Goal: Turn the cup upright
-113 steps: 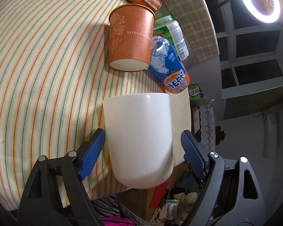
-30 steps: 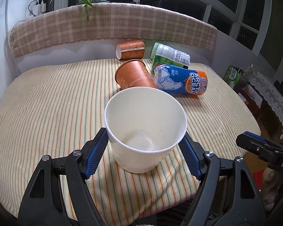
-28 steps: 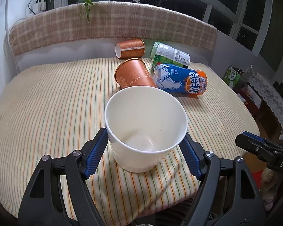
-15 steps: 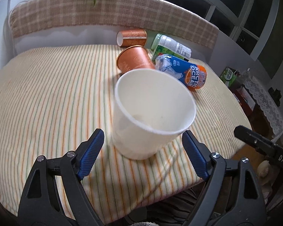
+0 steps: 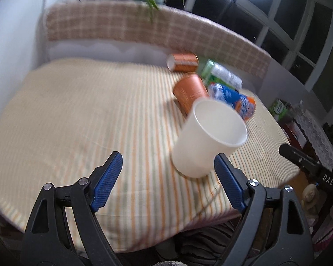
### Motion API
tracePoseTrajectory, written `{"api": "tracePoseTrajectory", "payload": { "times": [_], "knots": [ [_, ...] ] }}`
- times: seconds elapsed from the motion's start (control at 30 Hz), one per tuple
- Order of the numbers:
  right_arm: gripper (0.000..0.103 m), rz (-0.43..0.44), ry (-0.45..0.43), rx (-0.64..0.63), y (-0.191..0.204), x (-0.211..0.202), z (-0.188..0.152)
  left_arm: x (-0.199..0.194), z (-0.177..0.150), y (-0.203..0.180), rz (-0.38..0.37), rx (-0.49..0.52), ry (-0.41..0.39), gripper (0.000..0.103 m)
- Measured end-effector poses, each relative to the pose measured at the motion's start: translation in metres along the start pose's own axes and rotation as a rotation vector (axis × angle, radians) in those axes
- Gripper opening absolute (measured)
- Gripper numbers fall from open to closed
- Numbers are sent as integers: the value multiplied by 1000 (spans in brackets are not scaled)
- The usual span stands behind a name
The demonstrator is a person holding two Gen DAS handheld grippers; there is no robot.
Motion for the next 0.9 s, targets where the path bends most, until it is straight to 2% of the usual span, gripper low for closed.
{"api": "tracePoseTrajectory", "payload": {
  "times": [0.13,0.3,0.4,0.47,0.53,0.6,0.73,0.9],
  "knots": [
    [77,-2,-27,-39,10,-5,4,-28,16,8,68,0,-106,87],
    [77,-15,-73,-92,23,-12,10,-48,29,9,100,-1,-169,87],
    [81,-26,-110,-120,29,-19,14,-58,35,6,119,19,-212,87],
    [81,-31,-130,-135,33,-23,17,-65,38,3,138,37,-238,93],
    [82,-39,-146,-155,37,-25,18,-72,40,0,157,50,-273,102],
    [85,-51,-164,-176,39,-27,17,-78,42,-3,172,60,-308,102],
    [90,-77,-202,-197,41,-31,18,-86,46,-8,191,74,-338,103],
    [91,-92,-221,-177,37,-33,20,-86,47,-11,213,93,-339,103]
  ]
}}
Point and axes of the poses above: each gripper's, at about its wrist camera, not at the fingertips, and x roughly the way its jaws point, y to its left, z to its top, the point moved 7 cm from there along x, roughly the way its jaws point
